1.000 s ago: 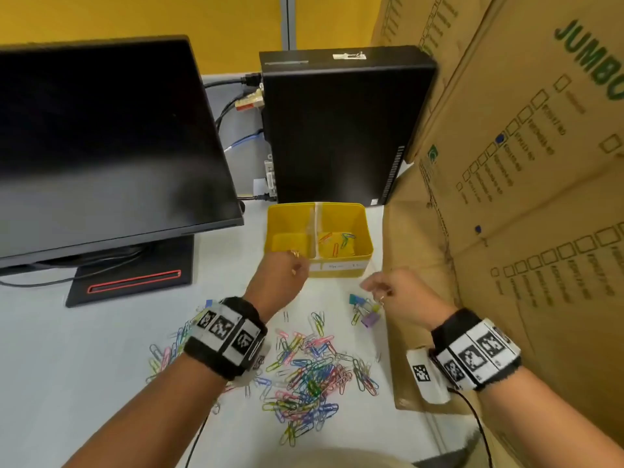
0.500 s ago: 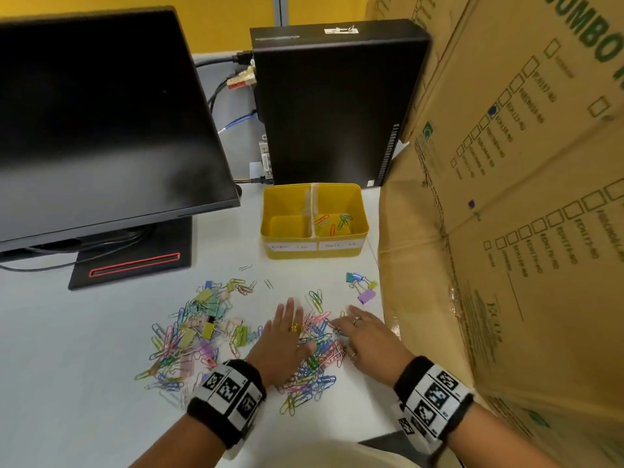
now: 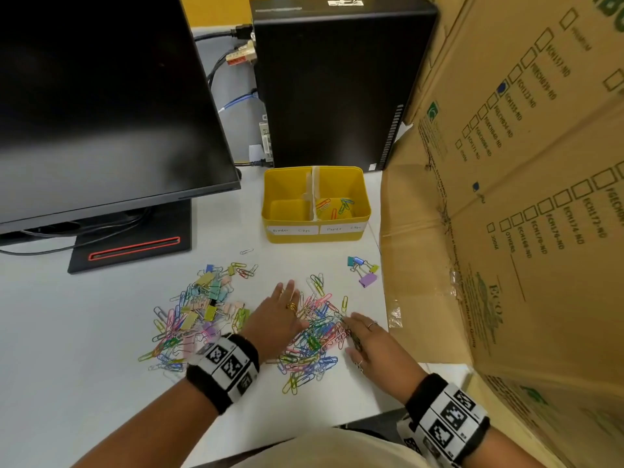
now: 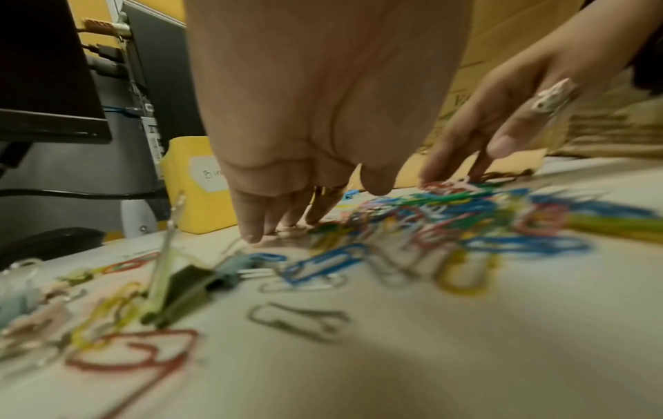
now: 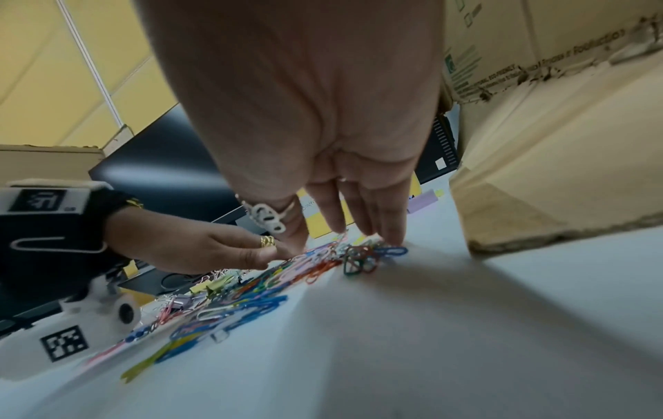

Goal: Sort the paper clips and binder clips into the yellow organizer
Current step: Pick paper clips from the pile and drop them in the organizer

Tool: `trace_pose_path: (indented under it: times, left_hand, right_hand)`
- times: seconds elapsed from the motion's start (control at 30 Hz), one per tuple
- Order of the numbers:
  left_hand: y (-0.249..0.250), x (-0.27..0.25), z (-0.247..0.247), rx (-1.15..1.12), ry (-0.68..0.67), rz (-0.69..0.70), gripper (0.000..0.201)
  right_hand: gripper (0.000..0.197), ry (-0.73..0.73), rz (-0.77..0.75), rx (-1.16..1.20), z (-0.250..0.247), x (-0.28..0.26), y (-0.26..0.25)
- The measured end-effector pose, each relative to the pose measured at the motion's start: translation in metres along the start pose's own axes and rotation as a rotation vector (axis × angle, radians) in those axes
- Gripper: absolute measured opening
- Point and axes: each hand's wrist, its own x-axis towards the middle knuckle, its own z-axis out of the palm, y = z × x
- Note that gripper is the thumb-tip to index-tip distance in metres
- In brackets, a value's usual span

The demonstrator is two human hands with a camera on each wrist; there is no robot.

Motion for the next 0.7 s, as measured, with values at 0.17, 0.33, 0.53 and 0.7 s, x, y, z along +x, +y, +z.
trace_pose_path:
  times: [0.17,0.33,0.53,0.7]
  left_hand:
    - [0.022,-0.017,0.011,-0.13,0.113,-0.036,0.108]
    - [0.024,-0.014,0.01,-0.368,0.204,-0.14,0.064]
    - [0.014,-0.012,0.003,-0.633,0.32,-0.21,0.025]
    - [0.003,-0.014,-0.008,-0.697,0.411,-0.256,0.023]
  right_hand:
    - [0.088,0.046,0.144,0.0,-0.002,0.008,-0.002]
    - [0.052,0.014,0.07,-0.057,-0.001,0.033,-0.013]
    - [0.038,0.001,0.01,-0.13,0.0,0.05,-0.005]
    - [0.02,0.017,0.081,0.169,-0.032,0.059,-0.007]
